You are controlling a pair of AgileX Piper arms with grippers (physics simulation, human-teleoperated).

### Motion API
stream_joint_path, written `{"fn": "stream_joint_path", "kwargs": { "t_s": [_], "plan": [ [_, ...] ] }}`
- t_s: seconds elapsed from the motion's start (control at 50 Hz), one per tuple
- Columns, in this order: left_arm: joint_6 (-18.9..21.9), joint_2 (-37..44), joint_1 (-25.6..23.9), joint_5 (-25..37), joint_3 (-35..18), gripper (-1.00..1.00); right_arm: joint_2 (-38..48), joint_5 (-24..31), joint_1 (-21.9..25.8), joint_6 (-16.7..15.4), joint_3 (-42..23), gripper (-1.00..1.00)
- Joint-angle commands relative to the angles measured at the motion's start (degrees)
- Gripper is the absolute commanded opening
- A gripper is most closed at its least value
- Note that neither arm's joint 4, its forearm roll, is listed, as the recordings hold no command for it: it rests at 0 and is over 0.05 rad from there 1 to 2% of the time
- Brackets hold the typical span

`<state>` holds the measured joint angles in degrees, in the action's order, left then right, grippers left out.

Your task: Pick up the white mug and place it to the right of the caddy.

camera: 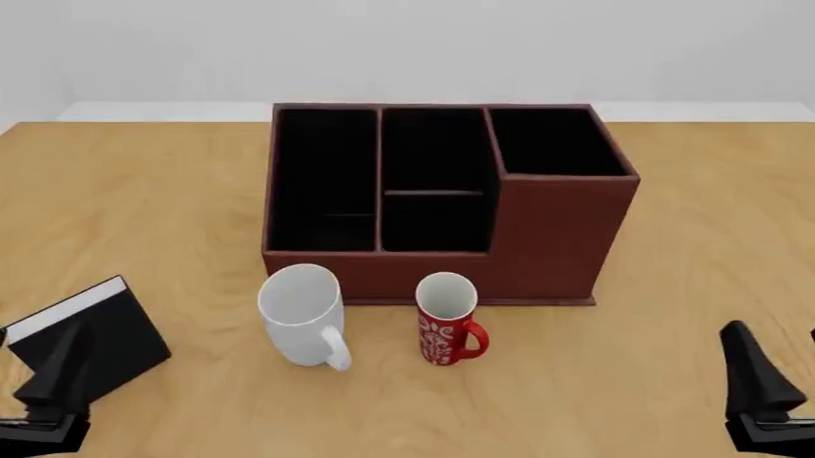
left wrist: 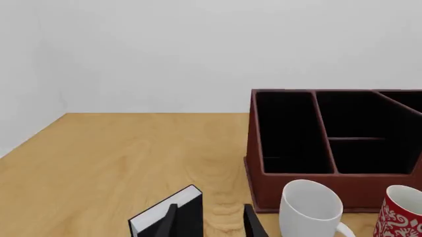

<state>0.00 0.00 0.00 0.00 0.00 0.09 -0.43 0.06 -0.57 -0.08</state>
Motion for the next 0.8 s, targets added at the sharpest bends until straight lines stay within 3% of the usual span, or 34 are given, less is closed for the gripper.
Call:
{"fn": "stream_joint_path", "kwargs": {
  "t_s": [0.02, 0.46, 0.8],
  "plan": [
    [0.0, 0.0, 0.0, 0.0, 0.0, 1.0, 0.08, 0.06, 0.64, -0.69, -0.11, 1.0],
    [0.0, 0.0, 0.0, 0.0, 0.0, 1.0, 0.1, 1.27, 2.62, 0.45, -1.64, 1.0],
    [0.0, 0.0, 0.0, 0.0, 0.0, 1.0, -0.09, 1.48, 4.74, -2.03, -4.22, 1.0]
  ]
}}
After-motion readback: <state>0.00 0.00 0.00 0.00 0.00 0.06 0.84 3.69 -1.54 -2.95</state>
